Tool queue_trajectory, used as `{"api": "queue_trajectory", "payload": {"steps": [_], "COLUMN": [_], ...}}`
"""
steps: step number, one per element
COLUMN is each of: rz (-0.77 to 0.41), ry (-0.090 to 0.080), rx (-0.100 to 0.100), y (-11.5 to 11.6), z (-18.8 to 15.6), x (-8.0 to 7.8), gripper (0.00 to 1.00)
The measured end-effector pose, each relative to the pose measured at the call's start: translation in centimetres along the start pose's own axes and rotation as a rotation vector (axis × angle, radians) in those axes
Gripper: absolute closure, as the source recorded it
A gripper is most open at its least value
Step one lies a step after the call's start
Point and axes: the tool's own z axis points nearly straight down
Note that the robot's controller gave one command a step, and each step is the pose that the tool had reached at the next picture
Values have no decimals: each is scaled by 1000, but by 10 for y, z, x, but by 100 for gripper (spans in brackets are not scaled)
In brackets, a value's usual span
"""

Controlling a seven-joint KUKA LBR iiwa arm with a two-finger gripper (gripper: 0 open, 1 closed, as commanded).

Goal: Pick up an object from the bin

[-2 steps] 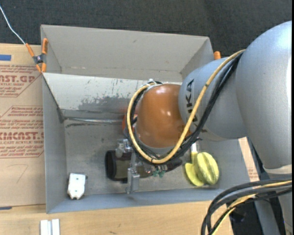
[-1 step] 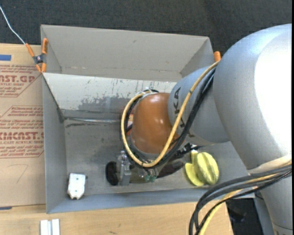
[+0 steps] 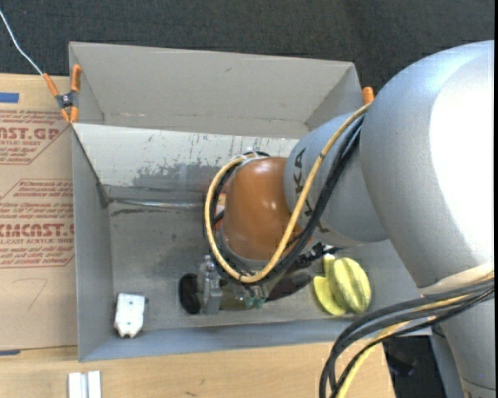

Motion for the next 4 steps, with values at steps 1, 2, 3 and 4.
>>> {"api": "queue_trajectory", "payload": {"steps": [1,2,3,4], "rz": [0,0,0,0], "ry": [0,0,0,0], "rx": [0,0,0,0], "y": [0,0,0,0], "z": [0,0,0,0], "x": [0,0,0,0], "gripper": [100,100,100,100]}}
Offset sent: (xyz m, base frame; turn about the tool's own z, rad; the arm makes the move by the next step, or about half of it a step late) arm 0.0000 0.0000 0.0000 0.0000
